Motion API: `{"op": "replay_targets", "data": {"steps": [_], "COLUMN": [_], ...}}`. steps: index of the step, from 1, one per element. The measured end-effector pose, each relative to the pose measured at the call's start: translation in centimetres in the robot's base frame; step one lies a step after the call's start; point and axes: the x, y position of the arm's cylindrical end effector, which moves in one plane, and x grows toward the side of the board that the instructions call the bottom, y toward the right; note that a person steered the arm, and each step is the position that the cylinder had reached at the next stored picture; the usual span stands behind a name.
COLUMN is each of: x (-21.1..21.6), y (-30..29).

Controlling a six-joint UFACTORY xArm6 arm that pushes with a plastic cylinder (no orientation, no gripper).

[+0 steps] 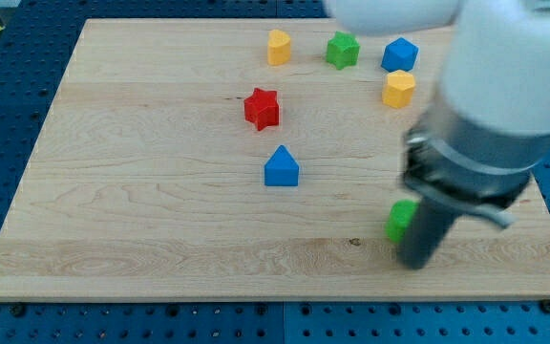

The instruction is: Slide the green circle closer to the red circle

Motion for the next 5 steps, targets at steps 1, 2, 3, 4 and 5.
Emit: {"op": "replay_targets", "data": {"steps": [1,2,3,4,5], "x": [-1.8,0.3,-2.2,-6.1,-5.6], "y": [7.5,1.9,-4.7,3.0,11.1]}}
